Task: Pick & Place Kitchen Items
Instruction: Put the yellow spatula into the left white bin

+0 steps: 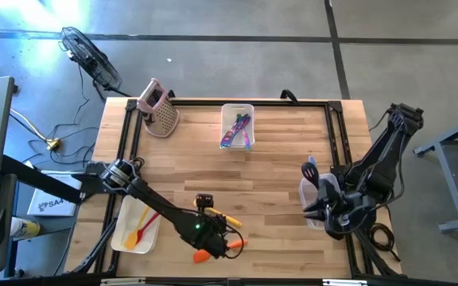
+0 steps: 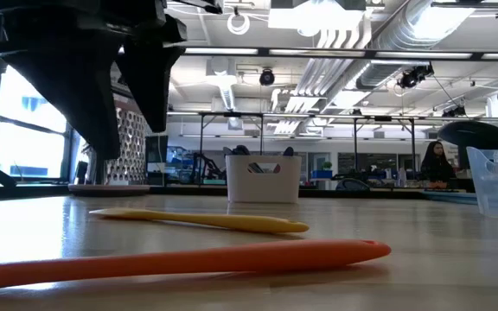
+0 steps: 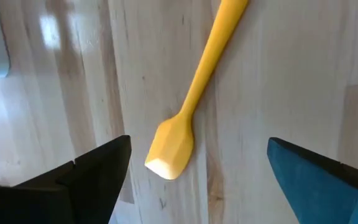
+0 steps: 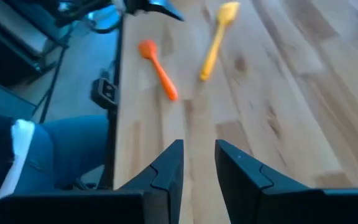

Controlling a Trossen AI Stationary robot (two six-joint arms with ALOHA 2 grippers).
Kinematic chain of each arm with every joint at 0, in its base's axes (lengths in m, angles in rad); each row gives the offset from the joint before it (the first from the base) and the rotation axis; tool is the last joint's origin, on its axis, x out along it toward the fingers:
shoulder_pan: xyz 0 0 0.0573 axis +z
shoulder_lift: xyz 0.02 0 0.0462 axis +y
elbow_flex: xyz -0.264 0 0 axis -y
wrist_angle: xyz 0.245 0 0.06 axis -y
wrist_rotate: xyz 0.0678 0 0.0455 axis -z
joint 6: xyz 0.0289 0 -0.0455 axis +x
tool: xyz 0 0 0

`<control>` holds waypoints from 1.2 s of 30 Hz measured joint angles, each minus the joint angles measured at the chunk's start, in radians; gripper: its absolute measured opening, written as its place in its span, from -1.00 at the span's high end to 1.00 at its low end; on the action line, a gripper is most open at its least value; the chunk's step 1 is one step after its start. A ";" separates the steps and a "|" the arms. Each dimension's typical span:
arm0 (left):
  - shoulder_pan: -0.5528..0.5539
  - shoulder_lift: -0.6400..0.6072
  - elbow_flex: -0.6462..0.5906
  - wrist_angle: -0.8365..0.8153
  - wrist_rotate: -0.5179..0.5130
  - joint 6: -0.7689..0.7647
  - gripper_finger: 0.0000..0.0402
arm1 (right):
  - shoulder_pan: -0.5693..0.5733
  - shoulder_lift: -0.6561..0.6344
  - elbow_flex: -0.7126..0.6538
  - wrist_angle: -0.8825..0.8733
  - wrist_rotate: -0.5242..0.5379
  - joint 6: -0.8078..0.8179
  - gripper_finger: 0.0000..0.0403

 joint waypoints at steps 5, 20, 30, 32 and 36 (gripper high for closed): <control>0.045 0.000 0.000 -0.029 0.098 0.097 -0.85 | 0.000 0.083 0.000 0.148 0.000 -0.088 0.58; 0.191 0.014 -0.001 -0.010 0.266 0.429 -0.85 | 0.014 0.491 0.000 0.841 -0.019 -0.188 0.58; 0.194 0.014 -0.039 0.053 0.344 0.525 -0.85 | 0.130 0.693 0.001 1.324 -0.037 -0.391 0.58; 0.196 0.013 -0.079 0.054 0.336 0.519 -0.85 | 0.149 0.704 0.001 1.368 -0.002 -0.432 0.58; 0.196 0.007 -0.166 0.105 0.330 0.523 -0.85 | 0.172 0.706 0.001 1.376 0.072 -0.443 0.58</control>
